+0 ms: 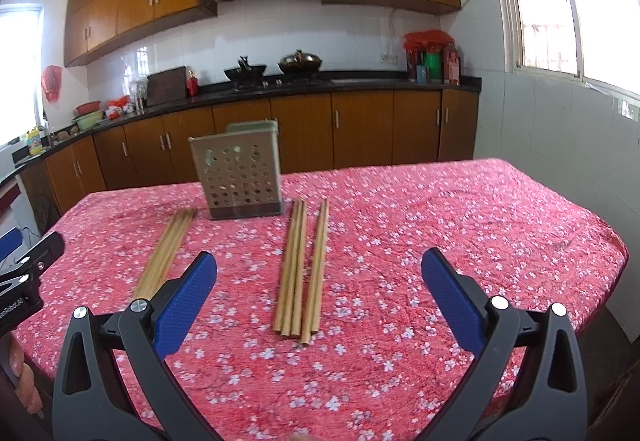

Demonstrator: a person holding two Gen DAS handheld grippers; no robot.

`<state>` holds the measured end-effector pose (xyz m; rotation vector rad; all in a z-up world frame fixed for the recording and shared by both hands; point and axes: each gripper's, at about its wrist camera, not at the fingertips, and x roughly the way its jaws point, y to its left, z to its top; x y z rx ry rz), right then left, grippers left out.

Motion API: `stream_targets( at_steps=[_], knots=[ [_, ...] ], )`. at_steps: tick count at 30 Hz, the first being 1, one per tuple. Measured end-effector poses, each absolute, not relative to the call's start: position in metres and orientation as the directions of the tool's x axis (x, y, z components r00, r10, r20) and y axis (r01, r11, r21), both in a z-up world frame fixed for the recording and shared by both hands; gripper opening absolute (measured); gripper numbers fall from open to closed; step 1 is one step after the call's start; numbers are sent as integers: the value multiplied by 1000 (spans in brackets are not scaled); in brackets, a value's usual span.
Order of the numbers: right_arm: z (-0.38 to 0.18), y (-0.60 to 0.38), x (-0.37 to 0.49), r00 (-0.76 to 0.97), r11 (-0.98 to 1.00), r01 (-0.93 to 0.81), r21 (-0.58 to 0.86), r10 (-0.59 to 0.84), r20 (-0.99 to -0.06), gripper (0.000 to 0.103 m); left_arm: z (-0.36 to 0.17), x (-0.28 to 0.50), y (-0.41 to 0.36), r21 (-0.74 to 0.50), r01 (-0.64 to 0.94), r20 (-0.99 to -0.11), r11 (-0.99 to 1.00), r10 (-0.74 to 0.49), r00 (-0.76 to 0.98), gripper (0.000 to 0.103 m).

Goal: Organize utensils
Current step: 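Close the right tool on one bamboo chopstick while the left tool reaches another chopstick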

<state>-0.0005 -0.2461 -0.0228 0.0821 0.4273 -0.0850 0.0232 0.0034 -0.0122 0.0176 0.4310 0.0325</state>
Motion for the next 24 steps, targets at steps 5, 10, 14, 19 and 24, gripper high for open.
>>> stream_targets(
  at_steps=[5,10,14,19,24],
  knots=[
    [-38,-270,39,836,983,171,64,-110,-538,94,-29,54,28,9,-96,-516,995,87,852,99],
    [-70,-282,95,710,982,121,145,16,-704,47,-42,86,41,19,-105,-601,994,95,793,80],
    [-91,-281,121,627,969,103,224,111,-771,29,-54,104,41,22,-85,-657,996,79,750,69],
    [-99,-271,128,587,978,75,196,116,-801,21,-68,120,38,-5,-44,-714,999,28,700,55],
    [-97,-269,125,595,987,98,126,43,-802,9,-77,131,32,-35,-10,-753,999,-20,657,42]
  ],
)
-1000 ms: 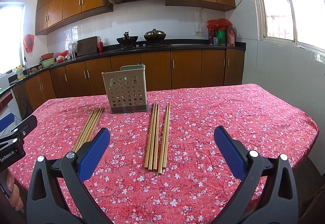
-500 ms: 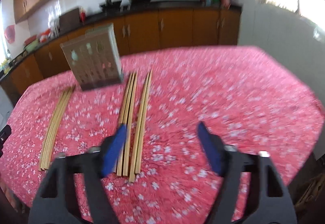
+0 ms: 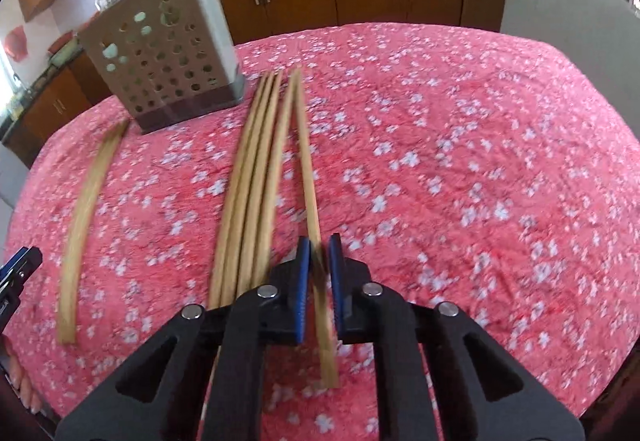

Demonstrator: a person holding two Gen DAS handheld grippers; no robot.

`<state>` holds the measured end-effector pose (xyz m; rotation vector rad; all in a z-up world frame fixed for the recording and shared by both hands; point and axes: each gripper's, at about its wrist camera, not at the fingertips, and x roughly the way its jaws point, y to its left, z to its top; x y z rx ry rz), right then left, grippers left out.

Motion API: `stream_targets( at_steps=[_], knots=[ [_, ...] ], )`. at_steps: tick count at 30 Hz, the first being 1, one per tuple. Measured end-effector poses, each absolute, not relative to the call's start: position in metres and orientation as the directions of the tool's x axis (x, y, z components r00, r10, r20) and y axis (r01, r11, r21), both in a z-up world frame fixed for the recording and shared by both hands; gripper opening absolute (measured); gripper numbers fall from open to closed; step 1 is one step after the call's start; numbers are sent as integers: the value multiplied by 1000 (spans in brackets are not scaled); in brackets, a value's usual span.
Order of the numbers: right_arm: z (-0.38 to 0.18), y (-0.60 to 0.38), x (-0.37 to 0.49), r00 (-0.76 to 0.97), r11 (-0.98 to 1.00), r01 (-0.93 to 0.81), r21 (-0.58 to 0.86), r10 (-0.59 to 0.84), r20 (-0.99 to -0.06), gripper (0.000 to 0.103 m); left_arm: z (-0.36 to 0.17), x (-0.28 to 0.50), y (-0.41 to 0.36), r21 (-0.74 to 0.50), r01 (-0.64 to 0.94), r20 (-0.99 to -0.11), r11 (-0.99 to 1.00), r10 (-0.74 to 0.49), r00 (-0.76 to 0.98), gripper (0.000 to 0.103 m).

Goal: Organize utensils
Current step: 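Close the right tool on one bamboo chopstick while the left tool reaches another chopstick, then lift the held chopsticks off the cloth with both tools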

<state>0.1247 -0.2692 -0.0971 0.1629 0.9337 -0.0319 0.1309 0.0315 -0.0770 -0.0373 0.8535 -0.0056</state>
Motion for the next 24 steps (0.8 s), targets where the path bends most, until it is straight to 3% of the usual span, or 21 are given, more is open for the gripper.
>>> stream_targets(
  at_steps=[6,24],
  knots=[
    [-98,-278,132,604,985,116,128,32,-797,8,-85,138,25,-73,37,-779,997,-80,622,27],
    [-98,-272,125,617,988,100,119,32,-786,9,-94,143,-2,-2,120,-807,993,-72,586,14]
  ],
)
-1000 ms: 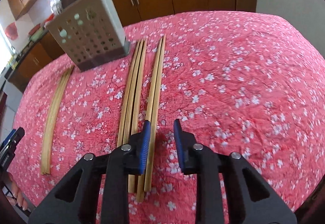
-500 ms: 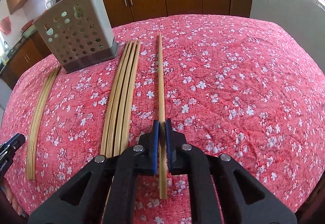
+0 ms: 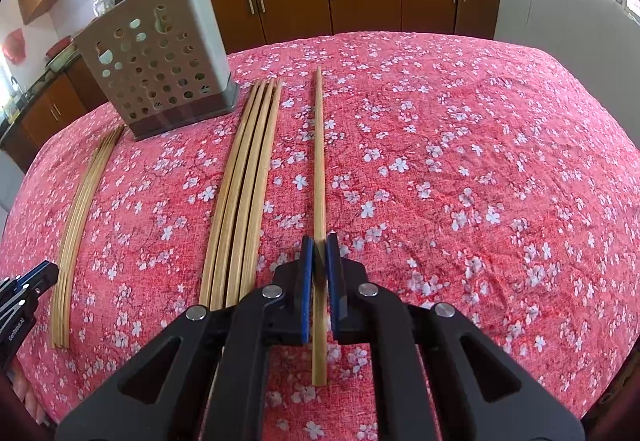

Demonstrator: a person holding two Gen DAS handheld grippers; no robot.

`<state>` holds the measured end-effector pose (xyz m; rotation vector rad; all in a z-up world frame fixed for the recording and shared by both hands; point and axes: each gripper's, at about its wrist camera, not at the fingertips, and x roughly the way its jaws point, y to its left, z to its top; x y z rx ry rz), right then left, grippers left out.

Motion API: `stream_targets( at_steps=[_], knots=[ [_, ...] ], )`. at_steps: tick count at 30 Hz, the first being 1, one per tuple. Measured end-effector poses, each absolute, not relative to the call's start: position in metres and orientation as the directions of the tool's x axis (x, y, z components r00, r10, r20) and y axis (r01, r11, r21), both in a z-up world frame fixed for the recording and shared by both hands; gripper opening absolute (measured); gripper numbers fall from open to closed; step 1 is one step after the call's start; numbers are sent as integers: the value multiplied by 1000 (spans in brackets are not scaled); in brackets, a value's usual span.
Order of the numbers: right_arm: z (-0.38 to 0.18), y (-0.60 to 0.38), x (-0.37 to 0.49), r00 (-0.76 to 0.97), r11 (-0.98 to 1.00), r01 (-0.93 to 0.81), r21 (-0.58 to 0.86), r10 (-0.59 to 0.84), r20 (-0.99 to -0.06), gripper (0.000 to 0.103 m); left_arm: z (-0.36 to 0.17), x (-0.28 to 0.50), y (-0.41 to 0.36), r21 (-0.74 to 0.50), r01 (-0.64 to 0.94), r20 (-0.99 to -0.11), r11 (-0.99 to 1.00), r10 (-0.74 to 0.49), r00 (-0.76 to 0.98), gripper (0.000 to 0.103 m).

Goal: Organize utensils
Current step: 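Lift the held chopsticks off the cloth with both tools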

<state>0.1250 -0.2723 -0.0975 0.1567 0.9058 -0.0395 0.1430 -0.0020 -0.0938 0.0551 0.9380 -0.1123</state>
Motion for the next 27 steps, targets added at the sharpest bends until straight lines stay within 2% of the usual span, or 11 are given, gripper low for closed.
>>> stream_targets(
  at_steps=[7,14,21,27],
  knots=[
    [-98,-270,126,625,991,83,104,29,-780,8,-96,156,7,30,107,-800,994,-40,598,9],
    [-97,-297,152,635,983,141,114,-2,-772,8,-100,198,51,44,19,-792,999,23,611,9],
    [-100,-308,163,651,981,158,111,-19,-759,8,-103,206,76,-87,16,-775,996,-78,627,9],
    [-100,-308,161,647,984,146,103,-16,-762,8,-100,204,69,-52,24,-781,998,-56,622,9]
  ],
)
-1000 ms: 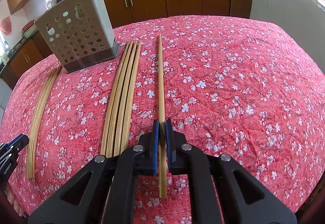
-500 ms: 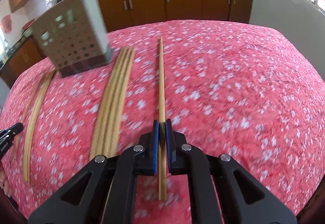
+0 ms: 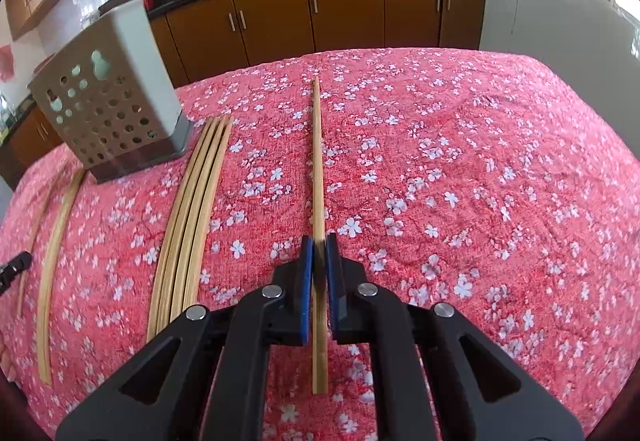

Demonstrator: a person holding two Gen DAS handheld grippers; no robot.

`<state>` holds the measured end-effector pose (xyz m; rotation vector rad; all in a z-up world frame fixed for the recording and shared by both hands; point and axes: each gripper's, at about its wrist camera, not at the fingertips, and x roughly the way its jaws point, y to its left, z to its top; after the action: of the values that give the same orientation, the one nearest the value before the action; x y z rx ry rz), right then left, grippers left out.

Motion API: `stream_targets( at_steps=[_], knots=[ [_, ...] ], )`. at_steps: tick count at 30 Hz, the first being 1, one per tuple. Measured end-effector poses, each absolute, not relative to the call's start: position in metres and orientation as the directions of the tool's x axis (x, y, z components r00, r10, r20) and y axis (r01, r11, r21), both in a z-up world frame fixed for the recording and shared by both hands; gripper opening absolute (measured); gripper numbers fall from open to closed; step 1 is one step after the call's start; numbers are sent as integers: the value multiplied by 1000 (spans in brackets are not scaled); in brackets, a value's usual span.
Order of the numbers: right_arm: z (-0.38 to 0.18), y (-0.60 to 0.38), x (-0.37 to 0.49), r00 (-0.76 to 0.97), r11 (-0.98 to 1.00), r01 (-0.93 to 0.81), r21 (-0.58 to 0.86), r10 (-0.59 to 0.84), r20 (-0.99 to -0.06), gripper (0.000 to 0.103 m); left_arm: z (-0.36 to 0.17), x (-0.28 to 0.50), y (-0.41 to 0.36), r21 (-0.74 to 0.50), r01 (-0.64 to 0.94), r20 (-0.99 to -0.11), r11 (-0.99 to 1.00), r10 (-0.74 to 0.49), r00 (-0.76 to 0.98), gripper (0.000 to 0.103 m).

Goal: Organize utensils
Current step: 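Lift the held chopsticks off the cloth with both tools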

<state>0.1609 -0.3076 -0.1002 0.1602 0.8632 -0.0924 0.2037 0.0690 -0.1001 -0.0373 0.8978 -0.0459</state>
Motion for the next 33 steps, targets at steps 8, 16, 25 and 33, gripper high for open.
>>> stream_targets(
  at_steps=[8,16,25,33],
  knots=[
    [-101,-307,149,648,985,140,106,-11,-761,8,-99,193,64,9,23,-777,1000,-8,630,10],
    [-50,-312,134,756,987,122,105,-24,-655,7,-57,181,64,32,18,-708,999,10,706,9],
    [25,-316,123,885,987,108,122,-39,-464,7,43,172,68,-5,-9,-514,1000,5,858,9],
    [75,-315,133,930,983,71,168,-4,-369,7,97,185,58,-3,0,-436,1000,-2,900,9]
  ],
)
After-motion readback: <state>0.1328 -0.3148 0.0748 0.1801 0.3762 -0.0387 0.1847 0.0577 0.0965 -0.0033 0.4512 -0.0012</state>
